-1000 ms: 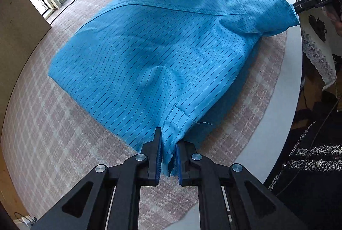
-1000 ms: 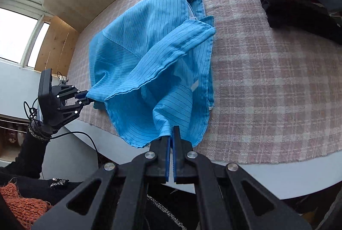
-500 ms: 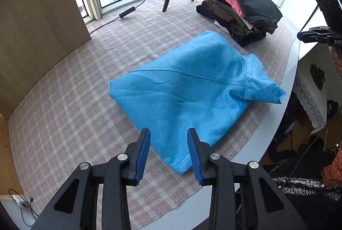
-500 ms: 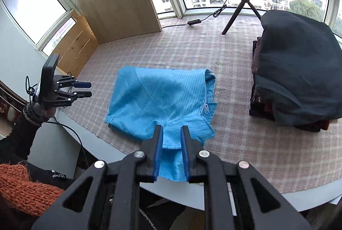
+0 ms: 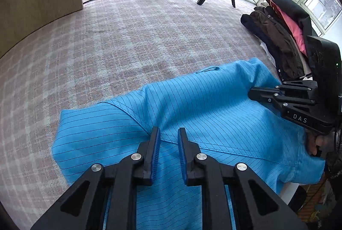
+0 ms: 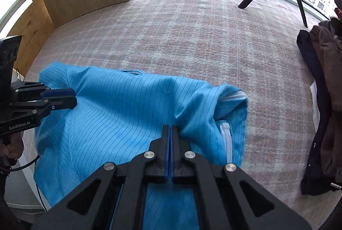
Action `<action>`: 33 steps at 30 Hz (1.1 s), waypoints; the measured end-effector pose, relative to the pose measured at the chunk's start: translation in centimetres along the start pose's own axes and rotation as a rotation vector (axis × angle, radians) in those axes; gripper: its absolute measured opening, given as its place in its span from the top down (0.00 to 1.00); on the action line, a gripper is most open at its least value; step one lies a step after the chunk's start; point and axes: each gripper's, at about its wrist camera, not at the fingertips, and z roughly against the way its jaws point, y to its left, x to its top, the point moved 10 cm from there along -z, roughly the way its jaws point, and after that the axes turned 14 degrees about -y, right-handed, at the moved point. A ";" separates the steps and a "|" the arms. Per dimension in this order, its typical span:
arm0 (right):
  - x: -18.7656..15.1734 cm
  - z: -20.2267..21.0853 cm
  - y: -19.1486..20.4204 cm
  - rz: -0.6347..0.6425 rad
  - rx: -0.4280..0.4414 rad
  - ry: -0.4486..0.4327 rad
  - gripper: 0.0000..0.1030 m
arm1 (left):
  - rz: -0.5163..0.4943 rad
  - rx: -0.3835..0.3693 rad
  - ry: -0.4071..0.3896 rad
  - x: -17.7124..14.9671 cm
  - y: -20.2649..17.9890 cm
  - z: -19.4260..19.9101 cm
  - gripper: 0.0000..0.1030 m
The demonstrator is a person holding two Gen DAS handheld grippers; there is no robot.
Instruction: Fold clothes
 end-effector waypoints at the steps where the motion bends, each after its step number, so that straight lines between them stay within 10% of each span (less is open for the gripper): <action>1: 0.0 0.0 -0.3 -0.031 0.024 -0.001 1.00 | 0.040 -0.019 -0.005 0.2 0.5 0.6 0.93; 8: 5.3 5.5 -1.8 -0.069 0.023 -0.161 0.97 | 0.065 0.039 -0.182 4.7 3.5 8.0 0.78; 15: 3.8 -0.4 -4.8 -0.011 -0.054 -0.032 1.00 | 0.035 0.103 -0.035 2.3 7.3 1.3 0.76; 19: 4.7 2.3 -4.1 0.014 -0.052 -0.050 0.98 | 0.072 0.124 -0.083 3.4 7.8 4.3 0.80; 25: 4.2 9.7 2.2 0.085 0.076 -0.087 0.91 | -0.070 -0.025 -0.149 4.0 -1.3 9.7 0.76; 28: 0.4 8.7 3.5 0.118 0.069 -0.016 0.90 | -0.113 -0.127 -0.098 2.4 -5.5 7.9 0.74; 33: -4.8 4.7 2.0 0.138 -0.008 0.102 0.90 | -0.179 -0.087 0.083 -2.6 -5.9 2.3 0.78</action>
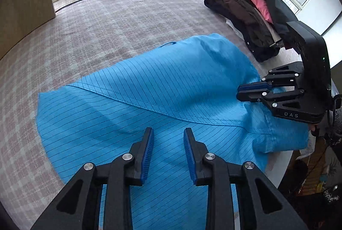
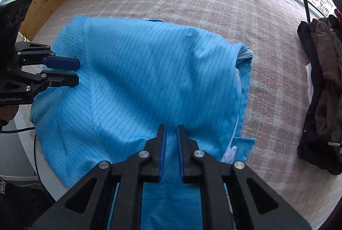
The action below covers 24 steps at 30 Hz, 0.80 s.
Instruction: Fold clothes
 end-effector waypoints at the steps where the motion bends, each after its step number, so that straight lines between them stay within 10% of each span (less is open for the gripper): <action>1: -0.5 -0.4 -0.3 -0.001 -0.007 0.011 0.91 | -0.003 0.002 0.022 -0.6 0.1 -0.3 0.78; 8: 1.9 5.9 0.9 -0.104 0.085 -0.136 0.86 | -0.064 -0.086 -0.083 2.2 -3.8 3.1 0.69; 15: -2.8 2.0 -1.1 -0.139 0.046 0.020 0.86 | -0.169 -0.066 0.069 -3.5 -3.3 -1.0 0.72; 24: 6.3 3.5 -7.6 -0.193 -0.093 -0.161 0.75 | -0.196 -0.183 0.014 -1.7 -8.5 2.1 0.70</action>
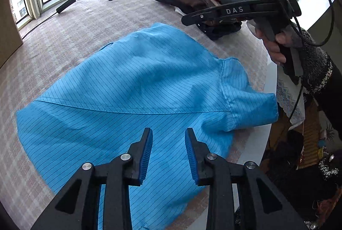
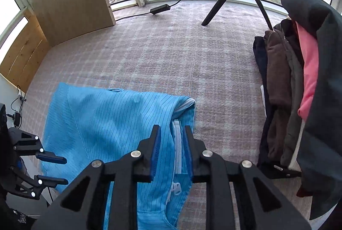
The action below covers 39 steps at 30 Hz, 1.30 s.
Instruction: Fold clothes
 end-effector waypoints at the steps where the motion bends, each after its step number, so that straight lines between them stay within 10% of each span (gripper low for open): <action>1: -0.2 -1.0 -0.4 -0.022 0.012 0.034 0.68 | -0.031 0.007 0.023 -0.5 -0.4 -0.8 0.70; 7: -3.9 -3.8 -0.4 -0.095 0.102 0.163 0.67 | -0.044 0.035 0.161 -3.5 0.5 -2.3 0.69; 13: -2.2 0.9 -2.1 -0.264 0.165 -0.001 0.67 | -0.058 0.080 0.006 4.9 2.0 1.5 0.69; 20: -3.7 -0.9 -2.6 -0.240 0.144 0.053 0.67 | -0.129 0.110 -0.011 11.9 3.1 -5.7 0.69; 27: -4.6 -2.6 -1.2 -0.222 0.174 0.075 0.67 | -0.209 0.129 0.117 9.9 5.5 -11.9 0.69; 39: -3.9 -0.4 -0.4 -0.293 0.260 -0.003 0.69 | -0.169 0.076 0.083 8.5 6.3 -11.6 0.69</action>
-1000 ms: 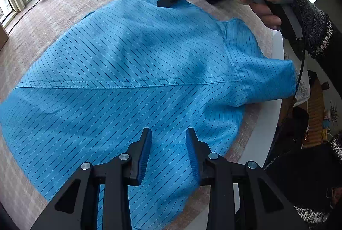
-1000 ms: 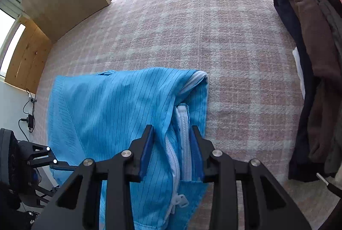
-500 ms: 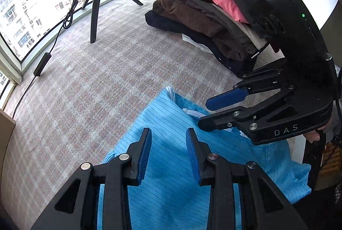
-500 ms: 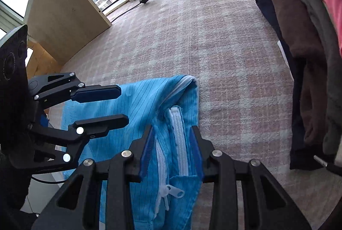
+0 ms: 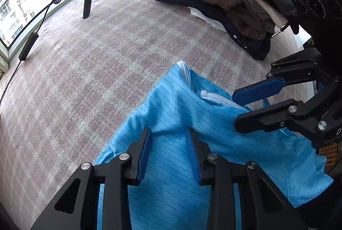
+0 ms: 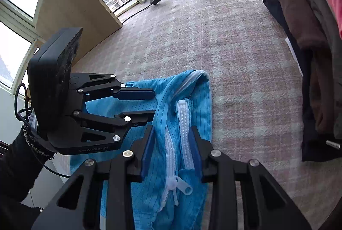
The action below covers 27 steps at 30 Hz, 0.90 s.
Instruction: Fold clothes
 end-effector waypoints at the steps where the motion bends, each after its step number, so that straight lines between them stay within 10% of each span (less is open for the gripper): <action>1: 0.3 0.5 0.4 -0.028 0.036 -0.020 0.72 | -0.005 -0.001 -0.005 -0.1 0.0 0.1 0.69; 15: -0.4 -3.1 2.7 -0.059 0.067 0.029 0.95 | -0.013 -0.028 -0.009 -0.4 0.0 0.2 0.68; 19: 0.2 -0.6 4.6 0.083 0.007 0.001 0.95 | 0.027 -0.061 -0.007 -0.6 0.1 0.6 0.65; 22: -1.2 0.6 -0.2 0.150 -0.192 0.049 0.95 | 0.007 -0.051 -0.002 -0.7 0.0 0.7 0.66; 27: 0.3 3.3 -2.2 -0.048 -0.099 -0.029 0.84 | 0.003 -0.057 -0.032 0.8 -1.1 2.4 0.68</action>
